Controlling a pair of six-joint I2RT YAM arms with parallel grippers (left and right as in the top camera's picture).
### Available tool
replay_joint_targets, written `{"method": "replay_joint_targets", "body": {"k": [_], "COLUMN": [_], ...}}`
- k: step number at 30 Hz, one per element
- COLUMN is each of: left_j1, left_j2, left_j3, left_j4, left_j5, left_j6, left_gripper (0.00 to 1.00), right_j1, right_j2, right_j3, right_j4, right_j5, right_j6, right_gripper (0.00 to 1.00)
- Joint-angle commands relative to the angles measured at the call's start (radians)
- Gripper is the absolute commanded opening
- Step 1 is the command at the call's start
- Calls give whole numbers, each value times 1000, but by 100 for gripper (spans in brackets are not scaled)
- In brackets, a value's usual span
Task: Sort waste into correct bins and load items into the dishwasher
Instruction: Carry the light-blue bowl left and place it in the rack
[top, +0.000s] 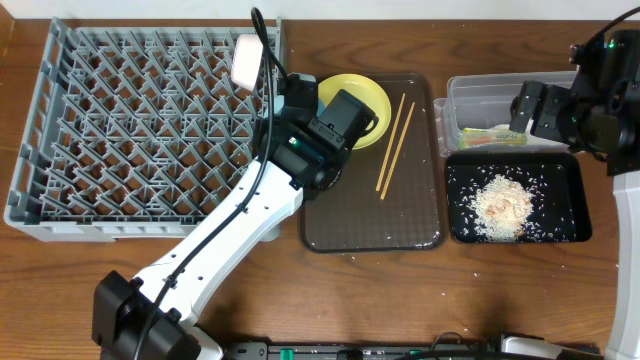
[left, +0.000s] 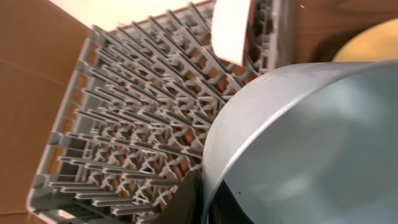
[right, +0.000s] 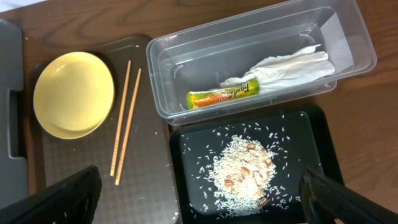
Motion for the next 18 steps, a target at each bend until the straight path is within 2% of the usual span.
{"method": "replay_joint_targets", "body": {"k": [1,11,18], "left_j1": [10,46,48], "left_j2": [-5,82,196], "left_j3": [-3,-3,-3], "left_j4": [-3,6,37], "left_j5": [-78,-185,-441], "left_j6": [5,5,0], "left_gripper": [7,8,7], "right_j1": [-1,-1,-1], "right_j2": [0,0,0], "right_j3": [0,0,0], "right_j4": [0,-1,-1], "right_j5": [5,5,5], "right_j6": [0,0,-1], "right_gripper": [99,99,99]}}
